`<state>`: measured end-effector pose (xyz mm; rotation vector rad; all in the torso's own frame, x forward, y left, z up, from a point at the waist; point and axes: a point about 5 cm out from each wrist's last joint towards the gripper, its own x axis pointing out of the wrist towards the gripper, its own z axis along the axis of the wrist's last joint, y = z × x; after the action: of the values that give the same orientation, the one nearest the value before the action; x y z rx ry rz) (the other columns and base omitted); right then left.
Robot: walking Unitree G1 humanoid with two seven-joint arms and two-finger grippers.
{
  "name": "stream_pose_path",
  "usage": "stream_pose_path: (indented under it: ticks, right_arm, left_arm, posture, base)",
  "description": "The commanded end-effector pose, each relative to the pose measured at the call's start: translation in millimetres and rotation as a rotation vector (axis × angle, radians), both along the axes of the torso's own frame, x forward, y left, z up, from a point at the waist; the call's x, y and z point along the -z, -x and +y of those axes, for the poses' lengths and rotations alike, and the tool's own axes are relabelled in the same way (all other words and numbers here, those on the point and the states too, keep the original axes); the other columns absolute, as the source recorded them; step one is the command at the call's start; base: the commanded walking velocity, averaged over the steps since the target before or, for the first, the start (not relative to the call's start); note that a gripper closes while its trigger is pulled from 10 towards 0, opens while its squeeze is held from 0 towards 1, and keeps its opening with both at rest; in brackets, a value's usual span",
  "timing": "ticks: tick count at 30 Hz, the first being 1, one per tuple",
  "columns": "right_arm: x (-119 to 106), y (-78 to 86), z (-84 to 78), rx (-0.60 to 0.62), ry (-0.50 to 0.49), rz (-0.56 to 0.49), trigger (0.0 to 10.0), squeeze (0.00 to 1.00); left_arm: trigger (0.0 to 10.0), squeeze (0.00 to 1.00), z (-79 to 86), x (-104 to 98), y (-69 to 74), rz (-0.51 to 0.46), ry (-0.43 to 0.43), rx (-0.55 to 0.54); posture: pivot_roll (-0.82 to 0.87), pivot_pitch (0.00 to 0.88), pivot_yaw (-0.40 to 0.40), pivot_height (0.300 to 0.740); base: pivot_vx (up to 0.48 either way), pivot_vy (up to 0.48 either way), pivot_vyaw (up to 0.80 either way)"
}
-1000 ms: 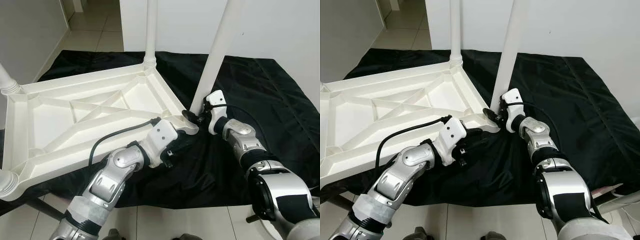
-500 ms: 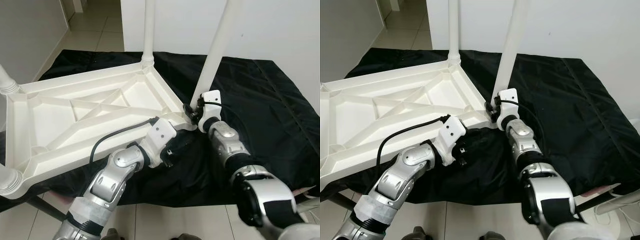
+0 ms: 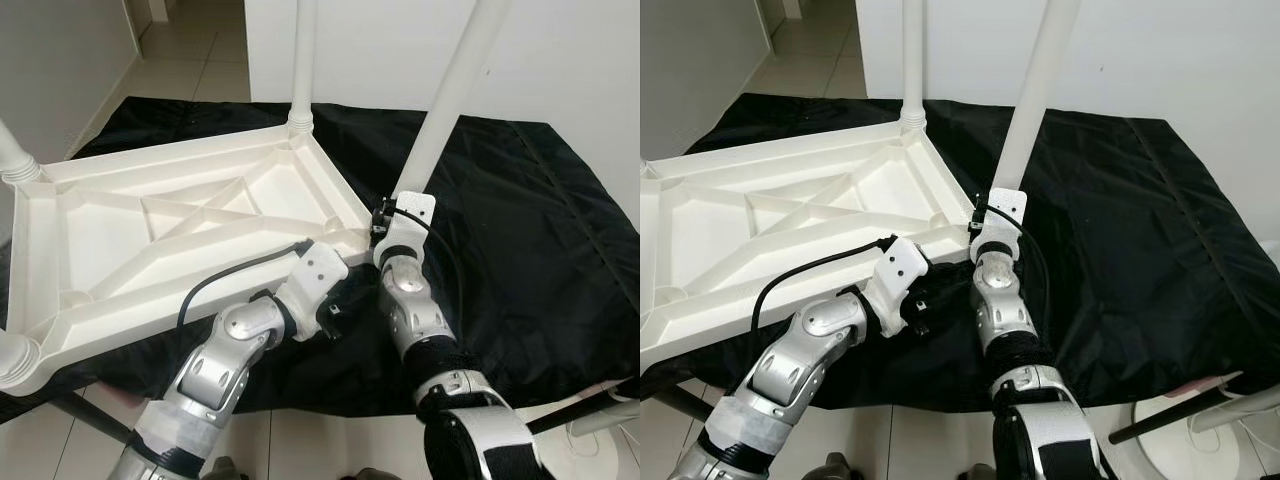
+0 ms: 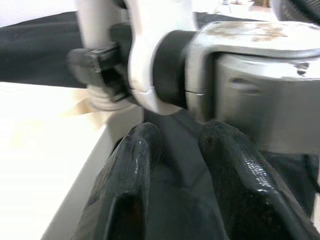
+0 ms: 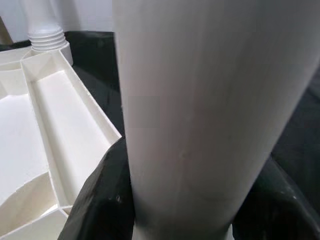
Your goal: Building children table
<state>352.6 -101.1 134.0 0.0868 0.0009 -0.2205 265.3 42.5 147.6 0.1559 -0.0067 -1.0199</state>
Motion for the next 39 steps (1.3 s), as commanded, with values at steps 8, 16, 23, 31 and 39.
stream_pose_path:
  ticks: [8, 16, 23, 31, 39]
  right_arm:
    - [22, 10.9, 9.2, -0.056, -0.008, 0.078, 10.0, 0.0]
    - [11, 18.2, -0.2, -0.297, -0.035, -0.054, 10.0, 0.0]
    - [5, 17.7, -23.9, -0.478, 0.022, -0.1, 10.0, 0.0]
    - [2, 3.0, -62.6, -0.71, 0.193, -0.08, 10.0, 0.0]
    - [-11, -14.6, -68.4, -0.881, 0.27, -0.018, 10.0, 0.0]
  left_arm:
    - [10.0, 0.0, 7.7, -2, -5.8, -0.009, 0.001, -0.112]
    - [10.0, 0.0, 13.0, -4, -1.4, -0.022, 0.009, -0.11]
    - [10.0, 0.0, 12.6, -7, 4.0, -0.009, 0.024, -0.057]
    - [10.0, 0.0, 10.2, -12, 14.6, 0.014, 0.034, 0.059]
    - [10.0, 0.0, 10.4, -19, 18.0, 0.01, 0.018, 0.103]
  posture:
    - [0.0, 0.0, -0.051, 0.74]
    - [0.01, 0.0, -0.051, 0.74]
    - [0.0, 0.0, -0.042, 0.74]
    - [-0.01, 0.0, -0.024, 0.74]
    - [0.01, 0.0, -0.018, 0.74]
  base:
    - [0.0, 0.0, 0.0]
    - [0.0, 0.0, 0.0]
    - [0.0, 0.0, 0.0]
    - [0.0, 0.0, 0.0]
    - [0.0, 0.0, 0.0]
